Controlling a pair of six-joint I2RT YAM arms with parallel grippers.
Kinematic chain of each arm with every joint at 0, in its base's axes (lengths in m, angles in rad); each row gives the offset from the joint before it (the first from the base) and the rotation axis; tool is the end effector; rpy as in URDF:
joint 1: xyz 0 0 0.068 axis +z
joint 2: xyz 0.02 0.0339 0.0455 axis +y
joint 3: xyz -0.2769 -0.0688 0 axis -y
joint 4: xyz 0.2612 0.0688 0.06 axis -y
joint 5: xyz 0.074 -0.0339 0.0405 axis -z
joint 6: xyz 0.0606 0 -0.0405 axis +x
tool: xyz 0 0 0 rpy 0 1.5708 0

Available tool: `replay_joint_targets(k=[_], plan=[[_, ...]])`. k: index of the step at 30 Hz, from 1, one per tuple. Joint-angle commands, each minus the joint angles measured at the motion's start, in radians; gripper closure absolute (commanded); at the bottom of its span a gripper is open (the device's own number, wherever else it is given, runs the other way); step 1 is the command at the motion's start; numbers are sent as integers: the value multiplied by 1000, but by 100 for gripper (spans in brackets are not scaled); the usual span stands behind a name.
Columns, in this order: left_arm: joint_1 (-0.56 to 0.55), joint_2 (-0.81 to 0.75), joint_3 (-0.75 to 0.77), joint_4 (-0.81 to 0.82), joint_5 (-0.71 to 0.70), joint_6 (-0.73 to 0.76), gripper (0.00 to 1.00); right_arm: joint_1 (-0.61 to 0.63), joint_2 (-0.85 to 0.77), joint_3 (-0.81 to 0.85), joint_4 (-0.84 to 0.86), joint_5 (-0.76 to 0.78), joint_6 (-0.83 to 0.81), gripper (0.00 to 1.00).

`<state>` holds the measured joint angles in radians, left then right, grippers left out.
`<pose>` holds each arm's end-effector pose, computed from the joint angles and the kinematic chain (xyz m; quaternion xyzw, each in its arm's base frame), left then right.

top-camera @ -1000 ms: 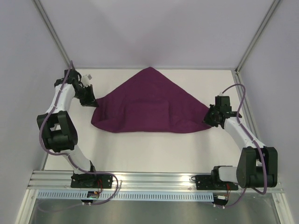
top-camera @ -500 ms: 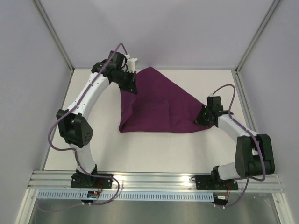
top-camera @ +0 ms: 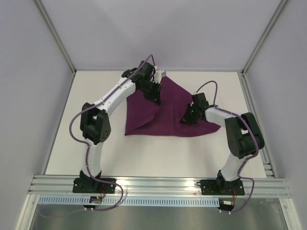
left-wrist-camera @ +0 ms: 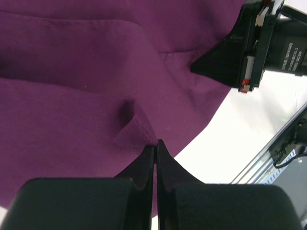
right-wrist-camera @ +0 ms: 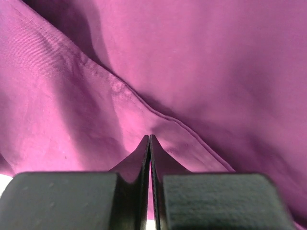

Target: Prepare the surgical pack

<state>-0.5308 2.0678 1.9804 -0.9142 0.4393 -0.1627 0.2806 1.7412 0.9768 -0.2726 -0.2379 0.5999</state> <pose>0.4069 -0.2687 0.2853 0.2316 0.9097 -0.2898 0.1866 0.3464 0.1147 0.1345 0.1214 0.9506 0.2152 0.1881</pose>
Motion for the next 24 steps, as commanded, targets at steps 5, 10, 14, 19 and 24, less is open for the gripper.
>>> replay_joint_targets(k=[5,10,14,19,24], plan=[[-60,110,26,110,67,-57,100,12,43,36,75,-48,57,99],[-84,179,23,118,102,-55,100,11,24,39,59,-26,57,97],[-90,198,28,118,119,-37,91,11,1,54,30,2,46,89],[-107,131,49,69,156,35,43,11,-54,72,-10,46,38,81],[-109,7,97,-38,130,139,25,25,-106,103,-37,92,38,76]])
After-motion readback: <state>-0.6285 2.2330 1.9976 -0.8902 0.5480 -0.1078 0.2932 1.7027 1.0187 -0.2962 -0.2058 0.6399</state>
